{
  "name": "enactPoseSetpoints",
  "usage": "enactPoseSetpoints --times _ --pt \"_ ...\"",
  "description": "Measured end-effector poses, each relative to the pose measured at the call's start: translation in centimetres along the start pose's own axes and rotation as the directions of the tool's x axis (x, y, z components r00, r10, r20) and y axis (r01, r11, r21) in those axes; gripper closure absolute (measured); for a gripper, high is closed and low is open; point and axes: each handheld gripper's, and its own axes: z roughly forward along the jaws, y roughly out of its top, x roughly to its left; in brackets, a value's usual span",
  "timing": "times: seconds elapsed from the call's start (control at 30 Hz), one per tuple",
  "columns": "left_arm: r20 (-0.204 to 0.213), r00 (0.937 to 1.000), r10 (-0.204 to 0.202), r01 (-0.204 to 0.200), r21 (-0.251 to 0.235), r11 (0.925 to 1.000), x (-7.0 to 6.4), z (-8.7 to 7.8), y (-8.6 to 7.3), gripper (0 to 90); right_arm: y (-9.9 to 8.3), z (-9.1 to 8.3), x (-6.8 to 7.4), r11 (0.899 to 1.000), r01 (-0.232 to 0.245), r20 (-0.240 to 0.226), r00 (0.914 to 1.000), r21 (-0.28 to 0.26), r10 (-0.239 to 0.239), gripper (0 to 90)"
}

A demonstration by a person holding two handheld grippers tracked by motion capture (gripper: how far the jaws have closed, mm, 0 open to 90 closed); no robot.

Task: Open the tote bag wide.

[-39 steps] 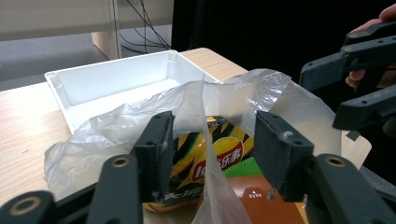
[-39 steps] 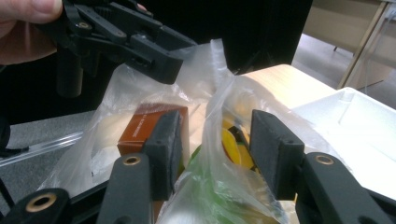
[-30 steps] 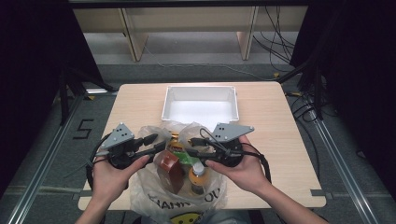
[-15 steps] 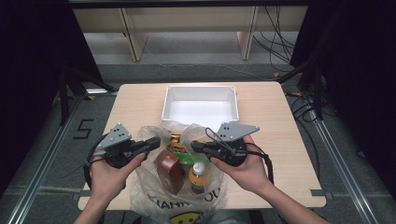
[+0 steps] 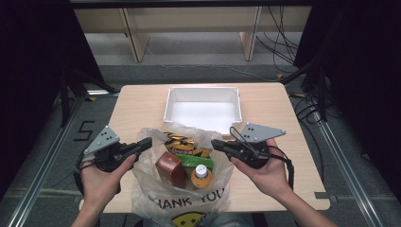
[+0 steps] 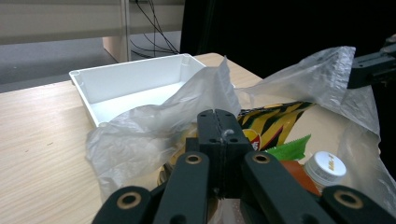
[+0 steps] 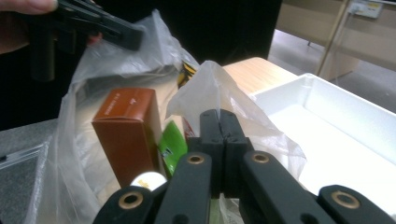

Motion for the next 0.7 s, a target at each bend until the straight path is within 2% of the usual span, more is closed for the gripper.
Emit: enactPoseSetpoints --times 0.07,0.1,0.13,0.2,0.23,0.27,0.3,0.33,0.37,0.4,0.43,0.53,0.57,0.6,0.63,0.7 --pt "-0.003 1.0 0.005 -0.005 -0.002 1.0 0.2 -0.1 -0.1 89.6 -0.1 0.0 -0.1 1.0 -0.006 -0.002 1.0 -0.005 0.006 90.0" --pt "0.001 0.9998 -0.019 0.019 -0.011 0.9998 0.1 -0.1 -0.2 89.6 -0.4 -0.4 -0.4 1.0 -0.002 0.032 0.9995 -0.017 0.003 90.0" --pt "-0.011 0.9999 0.007 -0.007 -0.005 1.0 0.3 -0.2 -0.1 89.6 -0.4 -0.4 -0.4 1.0 -0.002 0.032 0.9995 -0.017 0.003 90.0" --pt "-0.016 0.9998 0.009 -0.009 -0.016 0.9998 0.5 -0.3 -0.2 89.6 -0.5 -0.6 -0.3 0.998 -0.052 0.034 0.998 -0.018 0.053 90.0" --pt "-0.018 0.9998 0.002 -0.002 -0.018 0.9998 0.6 -0.4 -0.2 89.6 -0.6 -0.8 -0.7 0.999 -0.034 0.038 0.9987 -0.02 0.035 90.0" --pt "-0.019 0.9998 0.005 -0.006 -0.021 0.9998 0.7 -0.4 -0.2 89.6 -0.7 -1.0 -0.7 0.999 -0.047 0.051 0.9976 -0.02 0.048 90.0" --pt "-0.019 0.9998 0.007 -0.007 -0.024 0.9997 0.8 -0.5 -0.3 89.6 -0.7 -1.1 -0.9 0.999 -0.025 0.057 0.998 -0.031 0.027 90.0" --pt "-0.024 0.9997 -0.007 0.006 -0.027 0.9996 0.8 -0.5 -0.3 89.6 -0.8 -1.3 -0.8 0.998 -0.063 0.061 0.996 -0.021 0.065 90.0" --pt "-0.025 0.9996 -0.009 0.008 -0.03 0.9995 0.9 -0.6 -0.4 89.6 -1.0 -1.7 -1.2 0.999 -0.039 0.073 0.9966 -0.02 0.04 90.0" --pt "-0.025 0.9996 -0.009 0.008 -0.03 0.9995 0.9 -0.6 -0.4 89.6 -1.0 -1.7 -1.2 0.999 -0.039 0.073 0.9966 -0.02 0.04 90.0" --pt "-0.027 0.9996 -0.005 0.004 -0.032 0.9995 1.0 -0.6 -0.5 89.6 -1.1 -1.7 -1.2 0.998 -0.048 0.077 0.9957 -0.028 0.05 90.0" --pt "-0.037 0.9991 -0.02 0.019 -0.032 0.9993 1.3 -0.7 -0.7 89.6 -1.5 -1.9 -1.2 0.998 -0.056 0.083 0.995 -0.005 0.056 90.0" --pt "-0.04 0.9989 -0.024 0.023 -0.032 0.9992 1.4 -0.7 -0.8 89.6 -1.8 -1.9 -1.4 0.999 -0.048 0.098 0.994 -0.012 0.049 90.0" --pt "-0.044 0.9987 -0.026 0.024 -0.031 0.9992 1.5 -0.6 -1.0 89.6 -1.9 -2.0 -1.3 0.997 -0.071 0.088 0.9936 0.004 0.071 90.0" --pt "-0.05 0.9979 -0.042 0.041 -0.029 0.9988 1.6 -0.6 -1.2 89.6 -2.1 -2.0 -1.5 0.998 -0.058 0.097 0.9936 0.005 0.057 90.0" --pt "-0.057 0.9969 -0.055 0.053 -0.023 0.9983 1.8 -0.5 -1.6 89.5 -2.4 -2.1 -1.6 0.997 -0.082 0.093 0.9924 0.015 0.08 90.0"
